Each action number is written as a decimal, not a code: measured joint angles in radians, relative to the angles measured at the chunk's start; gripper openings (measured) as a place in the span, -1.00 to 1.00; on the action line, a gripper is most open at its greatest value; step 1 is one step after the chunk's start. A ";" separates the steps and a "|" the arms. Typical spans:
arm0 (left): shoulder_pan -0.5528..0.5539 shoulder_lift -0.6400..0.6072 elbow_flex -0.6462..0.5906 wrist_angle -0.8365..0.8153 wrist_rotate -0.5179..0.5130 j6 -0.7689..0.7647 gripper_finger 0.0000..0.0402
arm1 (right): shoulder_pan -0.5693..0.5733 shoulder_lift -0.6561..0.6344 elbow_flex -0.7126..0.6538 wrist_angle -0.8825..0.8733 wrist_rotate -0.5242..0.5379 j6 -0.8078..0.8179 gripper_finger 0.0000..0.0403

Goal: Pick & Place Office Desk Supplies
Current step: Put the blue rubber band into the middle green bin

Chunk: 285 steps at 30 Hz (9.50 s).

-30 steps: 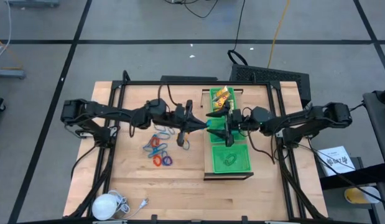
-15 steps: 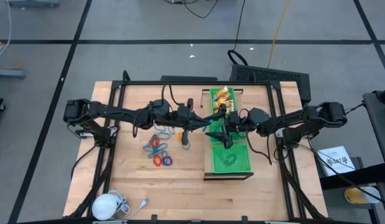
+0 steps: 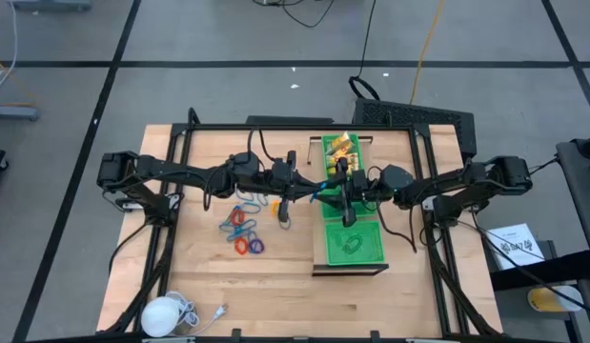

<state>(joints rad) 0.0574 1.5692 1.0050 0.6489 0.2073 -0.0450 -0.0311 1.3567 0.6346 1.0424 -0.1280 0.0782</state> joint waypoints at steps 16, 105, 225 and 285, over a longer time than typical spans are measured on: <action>0.000 0.000 0.000 0.001 -0.001 -0.007 -0.75 | 0.000 0.000 0.000 0.000 -0.003 -0.049 -0.99; 0.092 -0.703 -0.628 -0.433 -0.314 -0.325 0.08 | 0.000 -0.588 0.000 -0.949 0.000 -0.064 -0.09; -0.112 0.017 0.146 -0.250 -0.314 0.444 -1.00 | -0.026 -0.053 0.026 -0.120 -0.113 0.115 0.36; -0.110 -0.244 0.188 -0.763 -0.523 0.120 0.25 | -0.068 -0.336 0.024 -0.627 -0.161 -0.031 -1.00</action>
<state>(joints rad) -0.0521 1.3251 1.1928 -0.1143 -0.3156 0.0751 -0.0986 1.0208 0.6590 0.4155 -0.2890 0.0476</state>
